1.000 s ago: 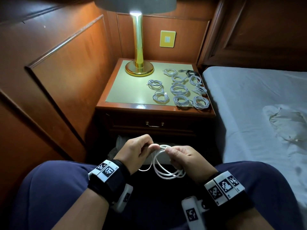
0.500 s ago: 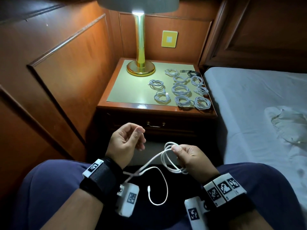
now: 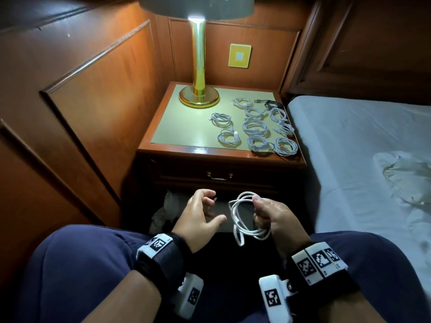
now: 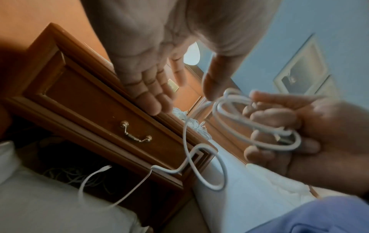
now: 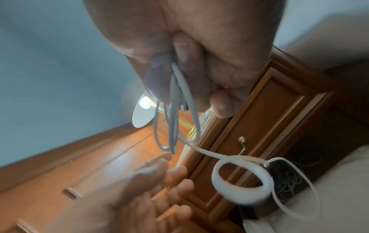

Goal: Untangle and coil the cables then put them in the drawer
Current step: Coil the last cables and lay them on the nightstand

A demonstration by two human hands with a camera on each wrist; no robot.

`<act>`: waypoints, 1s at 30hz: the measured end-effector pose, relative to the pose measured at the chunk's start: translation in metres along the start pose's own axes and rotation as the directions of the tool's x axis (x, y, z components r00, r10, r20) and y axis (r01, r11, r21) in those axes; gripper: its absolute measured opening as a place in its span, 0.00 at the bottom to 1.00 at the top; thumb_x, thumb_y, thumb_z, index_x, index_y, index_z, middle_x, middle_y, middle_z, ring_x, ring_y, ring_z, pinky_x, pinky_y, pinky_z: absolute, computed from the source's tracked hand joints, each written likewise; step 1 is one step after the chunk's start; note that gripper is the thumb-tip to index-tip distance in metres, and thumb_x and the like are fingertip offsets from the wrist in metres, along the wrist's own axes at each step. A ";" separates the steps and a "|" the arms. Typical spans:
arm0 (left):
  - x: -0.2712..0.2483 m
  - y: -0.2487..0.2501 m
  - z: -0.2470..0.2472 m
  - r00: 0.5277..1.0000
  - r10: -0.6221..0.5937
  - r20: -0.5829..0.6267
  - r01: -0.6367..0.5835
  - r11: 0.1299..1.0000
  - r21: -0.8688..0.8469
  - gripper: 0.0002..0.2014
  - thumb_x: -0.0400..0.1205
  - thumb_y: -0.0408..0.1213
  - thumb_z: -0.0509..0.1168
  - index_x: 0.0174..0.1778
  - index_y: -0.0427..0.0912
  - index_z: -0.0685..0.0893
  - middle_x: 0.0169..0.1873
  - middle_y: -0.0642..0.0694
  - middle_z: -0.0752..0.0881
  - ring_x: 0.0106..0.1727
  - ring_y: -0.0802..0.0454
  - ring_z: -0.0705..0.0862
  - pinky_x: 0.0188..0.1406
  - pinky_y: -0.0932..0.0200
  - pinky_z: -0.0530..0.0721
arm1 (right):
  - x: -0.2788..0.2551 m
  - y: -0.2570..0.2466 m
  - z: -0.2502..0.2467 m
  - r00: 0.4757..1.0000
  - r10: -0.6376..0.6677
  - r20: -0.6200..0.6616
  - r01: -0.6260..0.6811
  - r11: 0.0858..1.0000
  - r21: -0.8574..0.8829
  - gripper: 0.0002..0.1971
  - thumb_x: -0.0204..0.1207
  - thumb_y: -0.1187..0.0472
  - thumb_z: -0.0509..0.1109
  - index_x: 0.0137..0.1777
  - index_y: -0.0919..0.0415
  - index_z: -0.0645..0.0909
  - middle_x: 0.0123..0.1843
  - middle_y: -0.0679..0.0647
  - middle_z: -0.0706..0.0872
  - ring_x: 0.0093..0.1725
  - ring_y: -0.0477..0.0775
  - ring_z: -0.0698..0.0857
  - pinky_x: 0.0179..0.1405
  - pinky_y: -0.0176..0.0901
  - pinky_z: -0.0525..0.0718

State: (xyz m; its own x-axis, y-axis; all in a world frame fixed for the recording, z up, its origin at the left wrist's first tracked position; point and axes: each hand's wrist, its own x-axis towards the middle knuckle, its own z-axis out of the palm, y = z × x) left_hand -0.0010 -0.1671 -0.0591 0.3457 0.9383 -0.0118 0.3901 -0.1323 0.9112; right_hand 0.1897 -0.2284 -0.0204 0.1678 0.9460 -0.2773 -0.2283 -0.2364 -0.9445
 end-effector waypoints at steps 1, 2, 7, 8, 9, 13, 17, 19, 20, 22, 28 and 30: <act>0.000 -0.002 0.002 0.999 -0.007 0.032 0.005 0.999 0.043 0.32 0.75 0.39 0.79 0.72 0.54 0.71 0.63 0.51 0.77 0.58 0.58 0.83 0.58 0.65 0.81 | -0.002 -0.001 0.001 0.999 0.020 0.048 -0.023 0.997 0.068 0.22 0.83 0.57 0.63 0.25 0.51 0.68 0.22 0.47 0.62 0.20 0.43 0.59 0.20 0.34 0.55; -0.001 -0.002 0.004 0.998 0.001 0.061 -0.005 0.998 0.069 0.38 0.74 0.40 0.80 0.77 0.54 0.67 0.67 0.53 0.73 0.65 0.58 0.79 0.66 0.63 0.77 | -0.003 -0.002 0.001 0.995 0.037 0.090 -0.048 0.991 0.122 0.22 0.81 0.56 0.64 0.24 0.51 0.69 0.22 0.47 0.61 0.21 0.43 0.58 0.23 0.39 0.52; 0.001 -0.012 0.007 0.968 0.040 0.247 -0.064 0.994 0.092 0.33 0.77 0.41 0.74 0.77 0.58 0.70 0.66 0.57 0.83 0.67 0.61 0.81 0.72 0.57 0.77 | -0.010 -0.012 0.001 0.978 0.112 0.175 -0.169 0.921 0.351 0.18 0.78 0.55 0.68 0.28 0.53 0.67 0.22 0.47 0.55 0.23 0.48 0.53 0.38 0.51 0.49; -0.001 -0.012 0.008 0.957 0.033 0.289 -0.060 0.995 0.085 0.26 0.80 0.40 0.72 0.73 0.59 0.74 0.59 0.57 0.87 0.59 0.60 0.86 0.67 0.56 0.81 | -0.009 -0.015 -0.001 0.981 0.125 0.146 -0.174 0.900 0.400 0.17 0.78 0.54 0.67 0.29 0.53 0.66 0.21 0.48 0.56 0.21 0.48 0.54 0.36 0.50 0.50; -0.002 -0.011 0.010 0.947 0.019 0.320 -0.039 0.998 0.058 0.18 0.83 0.39 0.68 0.68 0.57 0.78 0.53 0.55 0.90 0.50 0.59 0.88 0.58 0.57 0.85 | -0.008 -0.017 -0.004 0.987 0.133 0.092 -0.160 0.880 0.446 0.17 0.78 0.53 0.66 0.30 0.54 0.66 0.20 0.47 0.57 0.20 0.47 0.57 0.33 0.47 0.53; 0.002 -0.012 0.012 0.971 -0.002 0.240 0.024 0.996 -0.089 0.10 0.84 0.49 0.63 0.49 0.49 0.84 0.32 0.53 0.85 0.32 0.56 0.81 0.39 0.51 0.81 | 0.001 -0.027 -0.023 0.968 0.115 -0.222 0.023 0.844 0.536 0.21 0.83 0.51 0.64 0.29 0.52 0.65 0.19 0.45 0.61 0.18 0.44 0.61 0.20 0.34 0.64; 0.012 -0.015 0.000 0.996 0.025 0.084 -0.025 1.000 -0.003 0.20 0.83 0.54 0.66 0.36 0.42 0.81 0.26 0.55 0.77 0.27 0.61 0.72 0.33 0.58 0.74 | 0.009 -0.030 -0.049 0.882 0.091 -0.463 0.162 0.863 0.478 0.21 0.87 0.48 0.60 0.32 0.49 0.63 0.20 0.43 0.64 0.14 0.43 0.59 0.12 0.32 0.59; 0.018 -0.017 -0.009 1.000 -0.001 0.020 0.003 0.996 -0.091 0.18 0.87 0.47 0.64 0.32 0.42 0.79 0.26 0.51 0.73 0.24 0.60 0.68 0.27 0.58 0.69 | 0.012 -0.030 -0.059 0.811 0.073 -0.580 0.225 0.876 0.426 0.20 0.86 0.48 0.60 0.32 0.50 0.64 0.21 0.44 0.67 0.14 0.46 0.60 0.18 0.37 0.60; 0.021 -0.019 -0.012 0.998 -0.050 -0.028 0.044 0.983 -0.177 0.19 0.87 0.48 0.64 0.31 0.44 0.77 0.25 0.50 0.72 0.23 0.59 0.67 0.25 0.58 0.67 | 0.014 -0.030 -0.063 0.765 0.067 -0.641 0.255 0.882 0.396 0.20 0.86 0.48 0.61 0.31 0.51 0.65 0.21 0.45 0.68 0.14 0.48 0.62 0.21 0.40 0.61; 0.029 -0.024 -0.020 0.976 -0.174 -0.133 0.120 0.933 -0.338 0.19 0.85 0.50 0.62 0.30 0.45 0.75 0.23 0.52 0.70 0.20 0.57 0.64 0.23 0.60 0.62 | 0.015 -0.032 -0.068 0.676 0.058 -0.735 0.272 0.907 0.322 0.20 0.85 0.49 0.62 0.30 0.53 0.69 0.22 0.49 0.69 0.18 0.52 0.67 0.23 0.42 0.63; 0.034 -0.047 -0.027 0.948 -0.251 -0.198 0.277 0.953 0.119 0.17 0.87 0.49 0.60 0.33 0.45 0.78 0.27 0.52 0.80 0.33 0.42 0.81 0.39 0.47 0.84 | 0.022 -0.018 -0.056 0.808 0.014 -0.589 0.163 0.956 0.246 0.19 0.84 0.47 0.63 0.31 0.51 0.70 0.25 0.45 0.65 0.20 0.45 0.62 0.19 0.36 0.62; 0.028 -0.048 -0.021 0.944 -0.310 -0.110 0.329 0.894 0.304 0.10 0.86 0.48 0.62 0.55 0.48 0.85 0.56 0.44 0.86 0.55 0.41 0.87 0.59 0.43 0.86 | 0.019 -0.017 -0.044 0.917 0.048 -0.397 0.084 0.947 0.309 0.21 0.86 0.48 0.62 0.30 0.50 0.66 0.24 0.44 0.63 0.19 0.44 0.61 0.17 0.35 0.61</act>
State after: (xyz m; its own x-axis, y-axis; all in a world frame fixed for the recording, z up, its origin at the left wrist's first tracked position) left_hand -0.0278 -0.1281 -0.0943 0.1110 0.9622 -0.2485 0.7218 0.0938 0.6857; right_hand 0.2390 -0.2166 -0.0169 0.5232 0.7679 -0.3696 -0.4988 -0.0757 -0.8634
